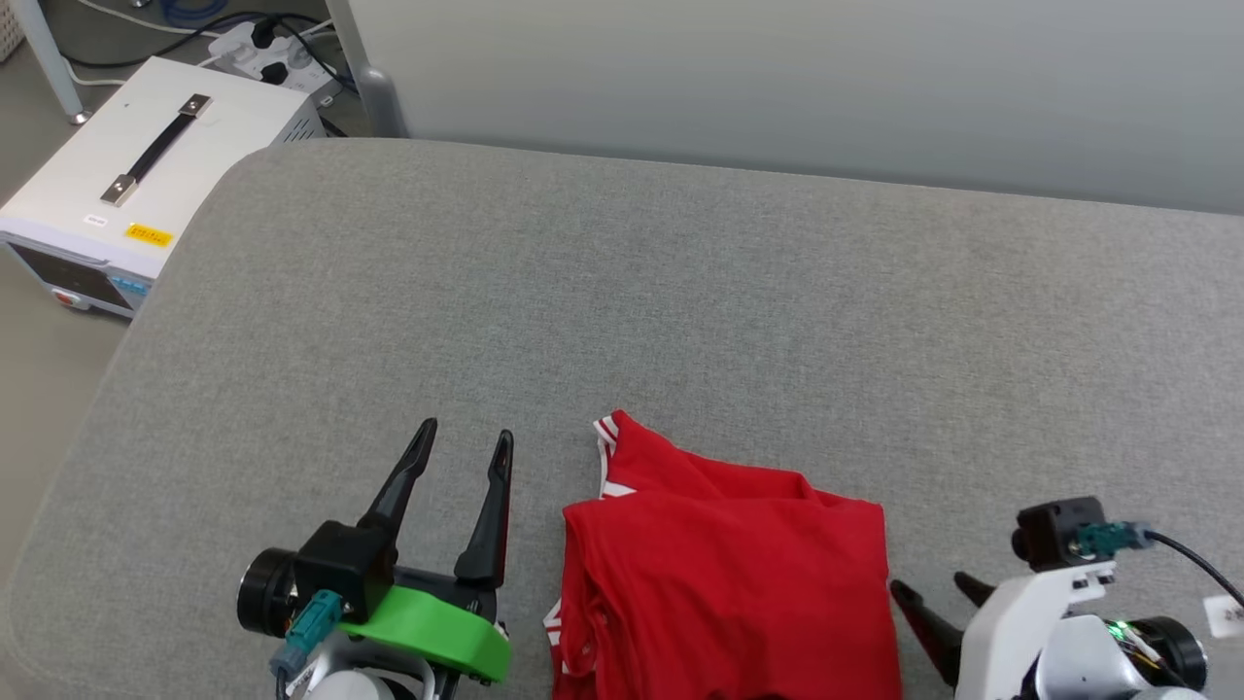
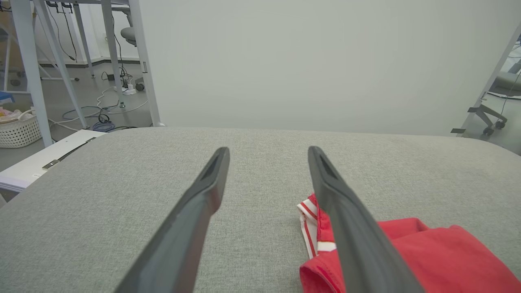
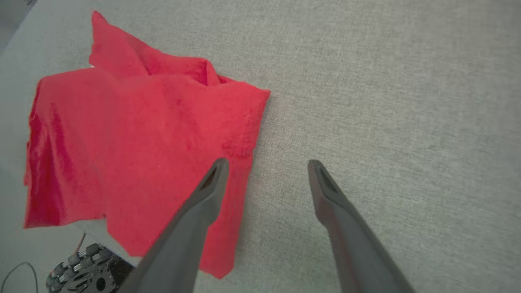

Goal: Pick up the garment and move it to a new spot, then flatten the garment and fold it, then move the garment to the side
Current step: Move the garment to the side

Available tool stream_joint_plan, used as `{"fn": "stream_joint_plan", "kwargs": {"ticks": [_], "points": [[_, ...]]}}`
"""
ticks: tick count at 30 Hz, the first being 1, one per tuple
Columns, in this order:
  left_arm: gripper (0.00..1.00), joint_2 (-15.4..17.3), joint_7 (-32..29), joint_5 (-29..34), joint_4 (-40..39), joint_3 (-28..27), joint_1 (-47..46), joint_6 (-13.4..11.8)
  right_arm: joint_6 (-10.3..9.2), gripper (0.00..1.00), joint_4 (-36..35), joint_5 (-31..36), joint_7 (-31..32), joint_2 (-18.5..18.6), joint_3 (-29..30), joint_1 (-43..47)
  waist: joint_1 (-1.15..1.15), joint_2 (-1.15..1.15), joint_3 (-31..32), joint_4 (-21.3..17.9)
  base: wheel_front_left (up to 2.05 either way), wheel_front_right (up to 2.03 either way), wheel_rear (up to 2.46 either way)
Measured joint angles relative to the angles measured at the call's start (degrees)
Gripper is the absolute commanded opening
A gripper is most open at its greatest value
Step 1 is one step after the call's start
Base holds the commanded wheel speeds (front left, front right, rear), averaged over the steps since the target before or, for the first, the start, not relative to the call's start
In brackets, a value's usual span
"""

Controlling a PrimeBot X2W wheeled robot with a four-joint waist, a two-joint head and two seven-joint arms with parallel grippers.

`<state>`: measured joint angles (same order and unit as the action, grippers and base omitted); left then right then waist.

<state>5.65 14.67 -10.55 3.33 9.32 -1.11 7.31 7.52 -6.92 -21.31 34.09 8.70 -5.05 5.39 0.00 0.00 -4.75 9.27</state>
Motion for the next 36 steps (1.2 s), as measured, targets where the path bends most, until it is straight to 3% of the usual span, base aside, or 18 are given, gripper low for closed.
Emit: {"fn": "stream_joint_plan", "kwargs": {"ticks": [7,19,20,22,29,36], "points": [[1.0,0.1,0.0,0.0,0.8,1.7,-1.2,0.0,0.0,1.0,1.4,1.8,16.2,-4.0,0.9,-5.0,0.0,0.0,-1.9,2.8,0.0,0.0,0.0],[1.0,0.2,0.0,0.0,1.1,2.6,-2.6,0.0,-0.01,1.0,9.9,4.0,18.7,-5.4,1.8,-7.6,0.0,0.0,-4.9,6.3,0.0,0.0,0.0],[1.0,0.2,0.0,0.0,1.1,2.6,-2.7,0.0,-0.01,0.94,10.3,4.1,18.6,-5.3,1.5,-7.8,0.0,0.0,-5.1,6.5,0.0,0.0,0.0],[1.0,0.2,0.0,0.0,1.1,2.7,-2.8,0.0,-0.01,0.0,10.9,4.7,18.4,-5.0,0.4,-8.1,0.0,0.0,-5.5,6.7,0.0,0.0,0.0],[1.0,0.4,0.0,0.0,1.6,2.3,-3.0,0.0,-0.07,0.0,12.0,5.6,14.0,-4.0,-3.2,-9.3,0.0,0.0,-5.1,6.3,0.0,0.0,0.0],[1.0,0.7,0.0,0.0,1.6,2.1,-2.8,0.0,0.02,0.0,8.2,6.7,11.0,3.3,-9.6,-10.8,0.0,0.0,-3.6,3.3,0.0,0.0,0.0]]}}
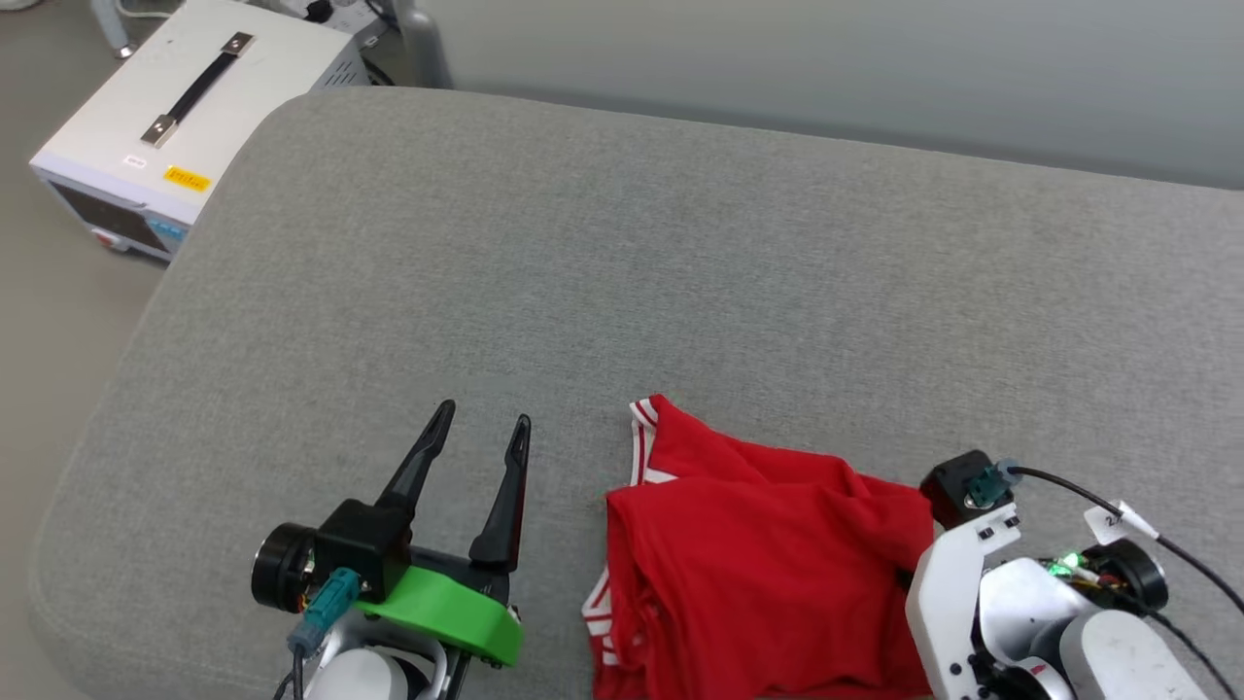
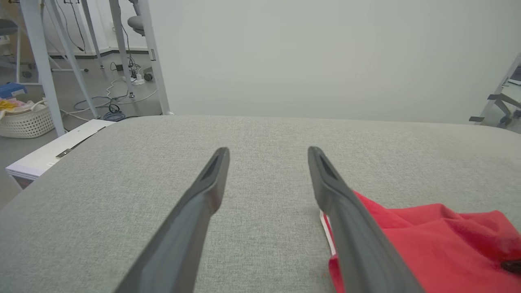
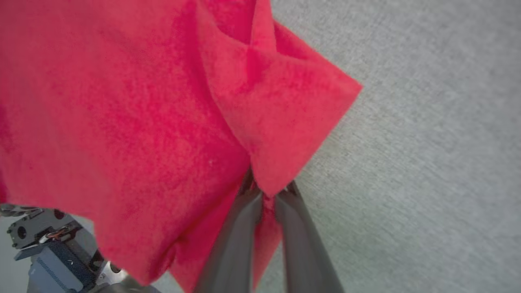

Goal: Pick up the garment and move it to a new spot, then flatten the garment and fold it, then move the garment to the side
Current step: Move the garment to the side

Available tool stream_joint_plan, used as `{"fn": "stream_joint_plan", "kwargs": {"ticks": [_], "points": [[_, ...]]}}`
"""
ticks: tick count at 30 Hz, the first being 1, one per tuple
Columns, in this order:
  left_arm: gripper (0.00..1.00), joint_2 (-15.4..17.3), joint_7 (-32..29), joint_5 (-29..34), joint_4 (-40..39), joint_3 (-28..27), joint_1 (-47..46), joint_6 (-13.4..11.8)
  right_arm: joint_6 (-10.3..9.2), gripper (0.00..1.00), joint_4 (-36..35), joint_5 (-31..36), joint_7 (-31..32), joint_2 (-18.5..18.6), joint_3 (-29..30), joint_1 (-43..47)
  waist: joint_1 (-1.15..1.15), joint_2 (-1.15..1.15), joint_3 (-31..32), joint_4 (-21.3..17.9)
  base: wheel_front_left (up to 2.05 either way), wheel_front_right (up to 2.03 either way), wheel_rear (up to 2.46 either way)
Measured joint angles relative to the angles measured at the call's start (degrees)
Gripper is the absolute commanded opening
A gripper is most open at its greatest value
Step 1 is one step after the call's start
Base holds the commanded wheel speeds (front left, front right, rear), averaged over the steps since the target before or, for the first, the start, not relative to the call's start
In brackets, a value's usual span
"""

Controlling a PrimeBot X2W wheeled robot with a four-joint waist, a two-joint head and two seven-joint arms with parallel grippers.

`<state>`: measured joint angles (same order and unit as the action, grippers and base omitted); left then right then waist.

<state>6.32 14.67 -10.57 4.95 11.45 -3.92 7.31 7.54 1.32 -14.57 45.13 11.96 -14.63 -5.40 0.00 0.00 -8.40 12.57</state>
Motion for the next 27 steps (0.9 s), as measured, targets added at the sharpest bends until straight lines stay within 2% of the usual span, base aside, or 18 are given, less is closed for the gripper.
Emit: {"fn": "stream_joint_plan", "kwargs": {"ticks": [10,15,22,27], "points": [[1.0,-0.1,0.0,0.0,-0.2,5.2,0.9,0.0,0.0,0.0,-7.4,-3.2,3.0,21.7,-12.3,-6.2,0.0,0.0,1.1,-8.7,0.0,0.0,0.0],[1.0,-0.1,0.0,0.3,-1.5,8.6,0.1,0.0,0.0,0.0,-6.2,-4.8,0.5,30.4,-14.0,-10.5,0.0,0.0,0.5,-14.2,0.0,0.0,0.0],[1.0,1.7,0.0,1.5,-5.5,11.9,-5.4,0.0,0.0,0.0,3.0,-4.6,-10.2,36.9,-12.9,-17.0,0.0,0.0,-3.6,-20.3,0.0,0.0,0.0],[1.0,4.4,0.0,2.1,-8.5,13.6,-9.5,0.0,0.0,0.0,12.2,-3.1,-19.7,38.7,-10.9,-22.3,0.0,0.0,-9.0,-23.2,0.0,0.0,0.0]]}}
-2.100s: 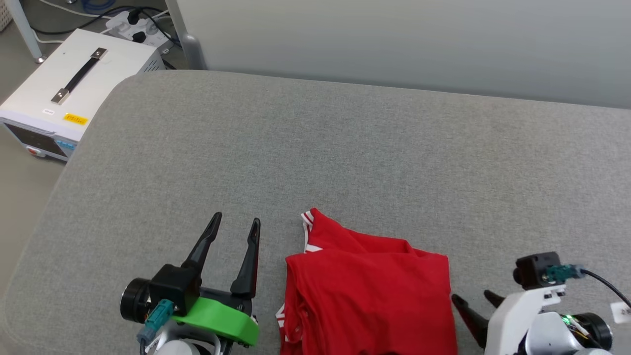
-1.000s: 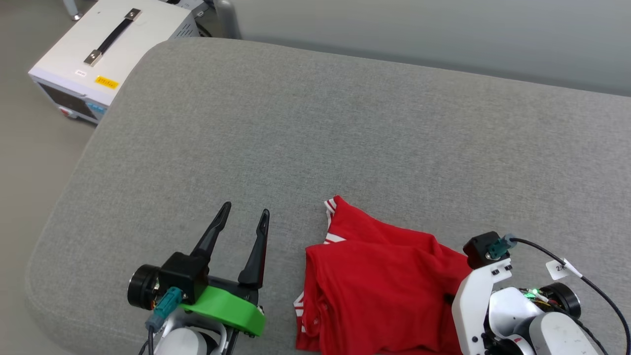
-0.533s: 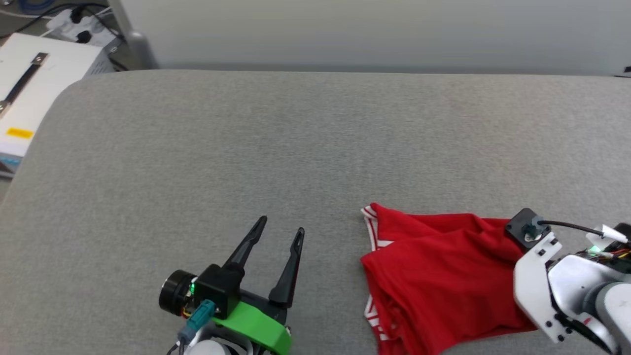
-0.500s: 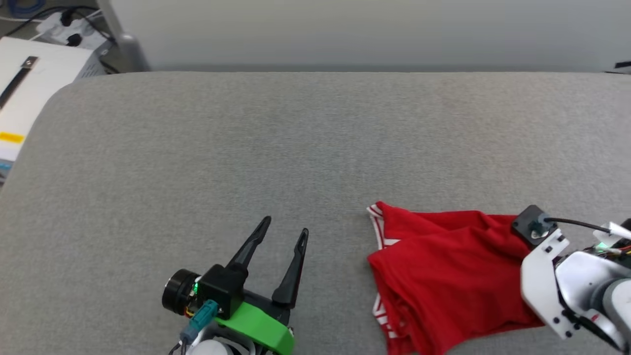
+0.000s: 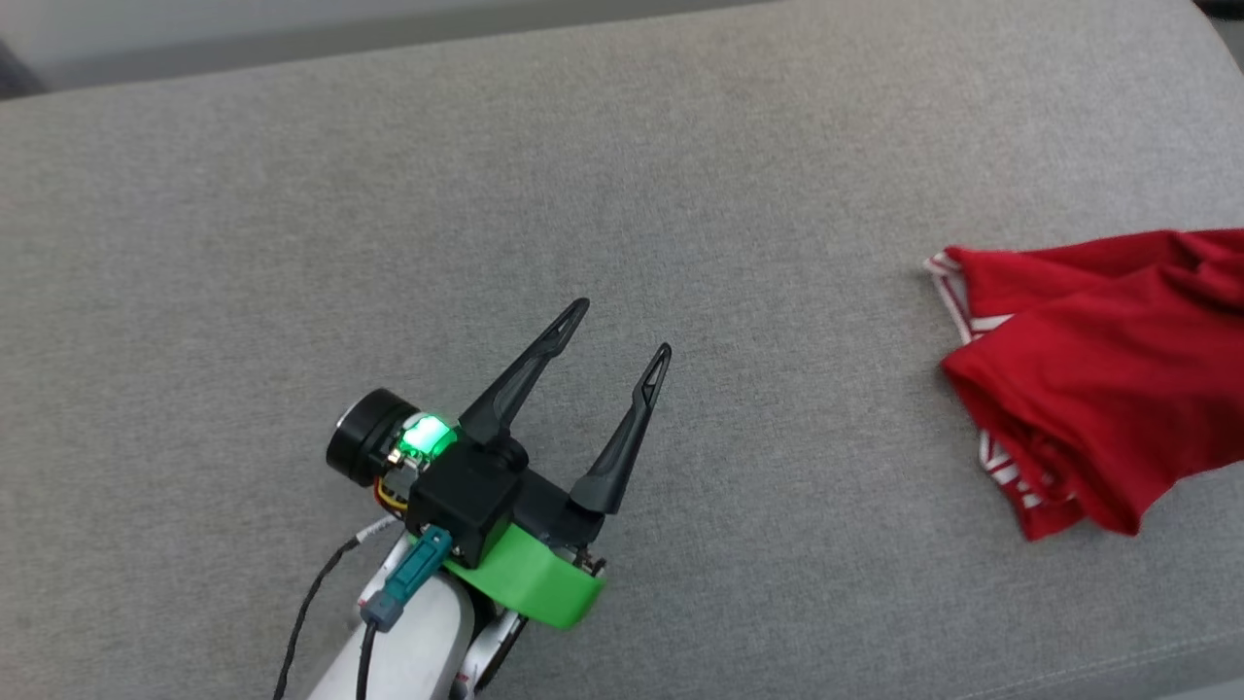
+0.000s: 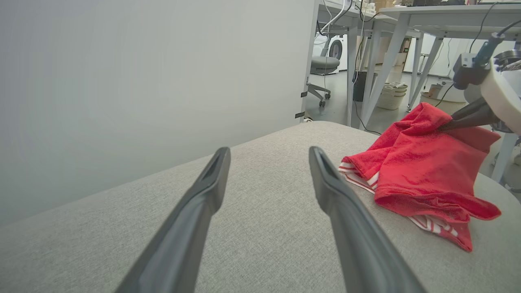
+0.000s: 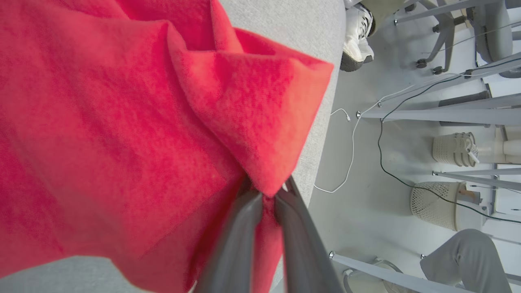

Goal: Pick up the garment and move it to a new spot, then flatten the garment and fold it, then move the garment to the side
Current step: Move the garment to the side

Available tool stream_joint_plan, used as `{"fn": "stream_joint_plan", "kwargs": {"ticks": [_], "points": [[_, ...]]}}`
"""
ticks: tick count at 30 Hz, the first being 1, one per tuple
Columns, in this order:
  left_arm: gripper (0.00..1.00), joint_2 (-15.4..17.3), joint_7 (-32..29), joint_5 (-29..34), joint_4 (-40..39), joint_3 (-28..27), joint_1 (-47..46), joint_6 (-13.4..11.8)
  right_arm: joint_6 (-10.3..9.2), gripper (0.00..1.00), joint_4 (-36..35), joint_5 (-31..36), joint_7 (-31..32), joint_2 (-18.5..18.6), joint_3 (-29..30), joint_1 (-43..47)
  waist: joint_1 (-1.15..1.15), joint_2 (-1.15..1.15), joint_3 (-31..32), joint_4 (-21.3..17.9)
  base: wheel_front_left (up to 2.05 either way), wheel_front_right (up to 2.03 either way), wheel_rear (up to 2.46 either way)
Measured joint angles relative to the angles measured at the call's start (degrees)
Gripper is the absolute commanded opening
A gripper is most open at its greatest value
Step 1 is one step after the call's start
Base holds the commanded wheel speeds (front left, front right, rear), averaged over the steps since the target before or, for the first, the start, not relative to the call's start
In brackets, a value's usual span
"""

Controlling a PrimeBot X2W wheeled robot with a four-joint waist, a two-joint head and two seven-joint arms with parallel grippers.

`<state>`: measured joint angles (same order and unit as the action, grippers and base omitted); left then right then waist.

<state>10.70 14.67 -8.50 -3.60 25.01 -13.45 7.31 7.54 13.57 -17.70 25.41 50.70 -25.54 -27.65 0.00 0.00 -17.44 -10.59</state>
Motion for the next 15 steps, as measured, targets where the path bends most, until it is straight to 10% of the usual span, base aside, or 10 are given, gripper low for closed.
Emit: {"fn": "stream_joint_plan", "kwargs": {"ticks": [15], "points": [[1.0,6.1,-2.6,0.9,-10.3,1.1,-6.1,0.0,0.0,0.0,26.3,9.3,-16.2,-4.7,16.4,-11.9,0.01,0.0,-17.1,-4.3,0.0,0.0,0.0]]}}
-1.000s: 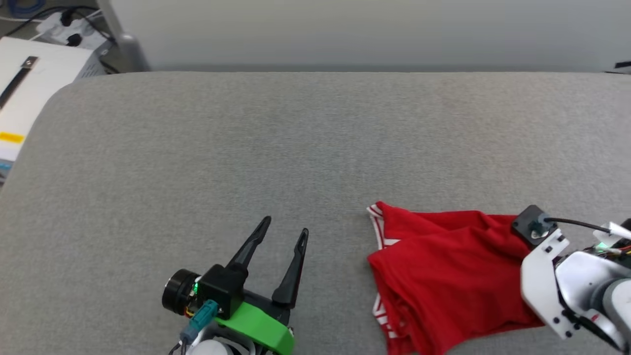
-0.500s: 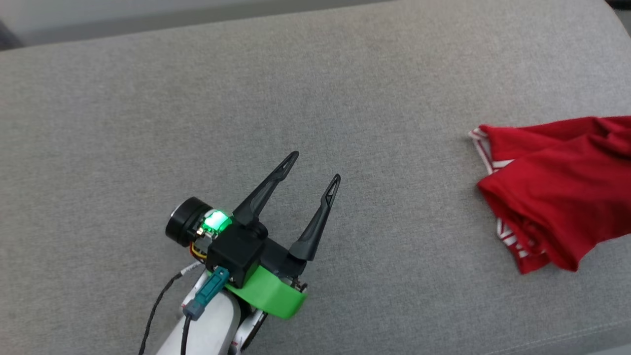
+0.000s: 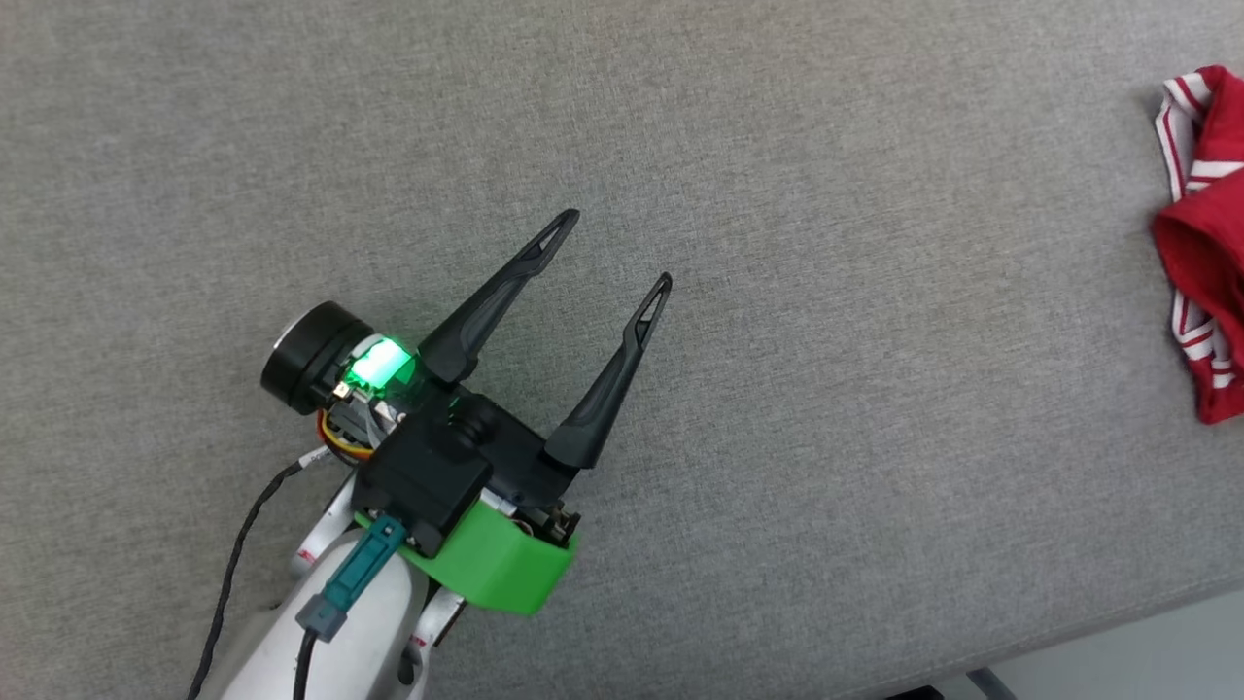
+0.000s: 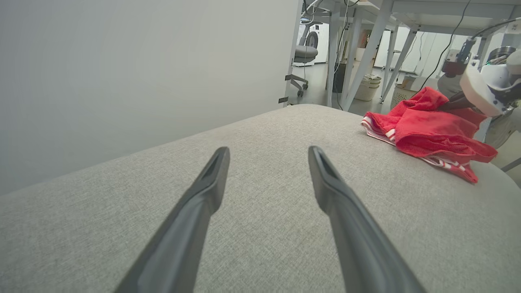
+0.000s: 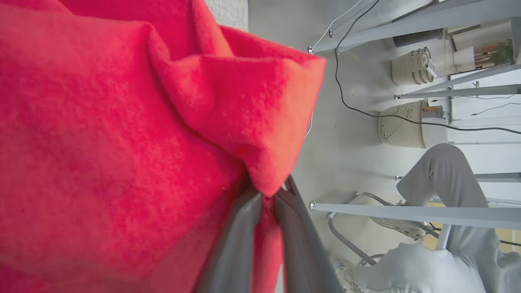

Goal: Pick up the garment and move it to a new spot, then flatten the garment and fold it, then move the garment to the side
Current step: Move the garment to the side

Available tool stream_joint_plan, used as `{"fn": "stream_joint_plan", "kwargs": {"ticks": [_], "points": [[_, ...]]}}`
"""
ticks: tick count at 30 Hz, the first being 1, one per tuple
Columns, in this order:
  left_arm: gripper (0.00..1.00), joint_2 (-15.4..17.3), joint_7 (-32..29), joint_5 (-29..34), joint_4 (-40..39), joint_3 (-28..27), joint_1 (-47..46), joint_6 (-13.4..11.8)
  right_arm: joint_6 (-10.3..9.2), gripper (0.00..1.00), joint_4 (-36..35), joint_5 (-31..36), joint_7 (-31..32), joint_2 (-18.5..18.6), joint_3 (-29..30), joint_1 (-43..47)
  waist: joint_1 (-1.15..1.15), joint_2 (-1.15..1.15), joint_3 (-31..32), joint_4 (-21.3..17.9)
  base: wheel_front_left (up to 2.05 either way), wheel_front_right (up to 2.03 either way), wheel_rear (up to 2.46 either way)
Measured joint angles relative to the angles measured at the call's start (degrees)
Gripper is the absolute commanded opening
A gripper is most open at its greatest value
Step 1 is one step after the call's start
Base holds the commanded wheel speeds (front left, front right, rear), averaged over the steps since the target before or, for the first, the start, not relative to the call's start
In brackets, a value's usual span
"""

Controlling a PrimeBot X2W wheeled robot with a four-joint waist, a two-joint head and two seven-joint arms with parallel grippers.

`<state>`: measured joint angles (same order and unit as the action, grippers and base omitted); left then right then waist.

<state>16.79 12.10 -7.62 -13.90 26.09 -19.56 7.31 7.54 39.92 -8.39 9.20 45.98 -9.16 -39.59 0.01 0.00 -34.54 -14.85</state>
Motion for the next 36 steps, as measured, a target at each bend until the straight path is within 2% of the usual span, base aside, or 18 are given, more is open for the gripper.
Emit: {"fn": "stream_joint_plan", "kwargs": {"ticks": [3,9,10,11,12,19,23,29,36], "points": [[1.0,0.7,-0.7,0.0,-1.7,-0.3,-0.2,0.0,0.0,0.0,2.9,3.7,-2.6,-1.4,3.5,-3.0,0.0,0.0,-2.4,-0.4,0.0,0.0,0.0],[1.0,1.0,-1.1,0.0,-2.7,-0.5,-0.5,-0.1,0.0,0.0,7.2,8.4,-5.5,-4.4,6.9,-4.8,0.0,0.0,-5.0,-0.5,0.0,0.0,0.0],[1.0,1.0,-1.1,0.0,-2.7,-0.4,-0.5,-0.2,0.0,0.44,7.9,9.1,-5.7,-4.8,7.9,-5.1,0.0,0.0,-4.9,-0.5,0.0,0.0,0.0],[1.0,1.0,-1.0,0.0,-2.6,-0.4,-0.5,-0.2,0.0,0.95,8.4,9.7,-6.0,-5.0,8.6,-5.3,0.0,0.0,-4.7,-0.4,0.0,0.0,0.0],[1.0,0.9,-1.0,0.0,-2.4,-0.4,-0.5,-0.3,0.0,1.0,8.8,10.4,-6.1,-5.0,9.4,-5.5,0.0,0.0,-4.4,-0.3,0.0,0.0,0.0],[1.0,-0.3,1.0,-1.5,1.1,-0.4,-0.2,-1.2,0.0,1.0,9.3,12.9,-9.2,-5.1,11.2,-5.5,-0.01,0.0,-0.8,0.6,0.0,0.0,0.0],[1.0,-1.3,2.0,-3.0,4.5,-1.7,1.3,-2.1,0.0,1.0,6.1,11.8,-10.7,-6.2,10.6,-5.5,-0.01,0.0,2.5,1.2,0.0,0.0,0.0],[1.0,-2.4,2.5,-5.7,10.2,-6.0,5.1,-4.3,0.0,1.0,-3.7,3.9,-13.3,-10.5,8.3,-3.5,-0.02,0.0,8.9,2.5,0.0,0.0,0.0],[1.0,-4.3,2.6,-7.0,12.9,-12.8,10.2,-5.4,0.0,1.0,-20.8,-4.3,-14.1,-16.8,7.8,6.8,-0.02,0.0,16.8,4.6,0.0,0.0,0.0]]}}
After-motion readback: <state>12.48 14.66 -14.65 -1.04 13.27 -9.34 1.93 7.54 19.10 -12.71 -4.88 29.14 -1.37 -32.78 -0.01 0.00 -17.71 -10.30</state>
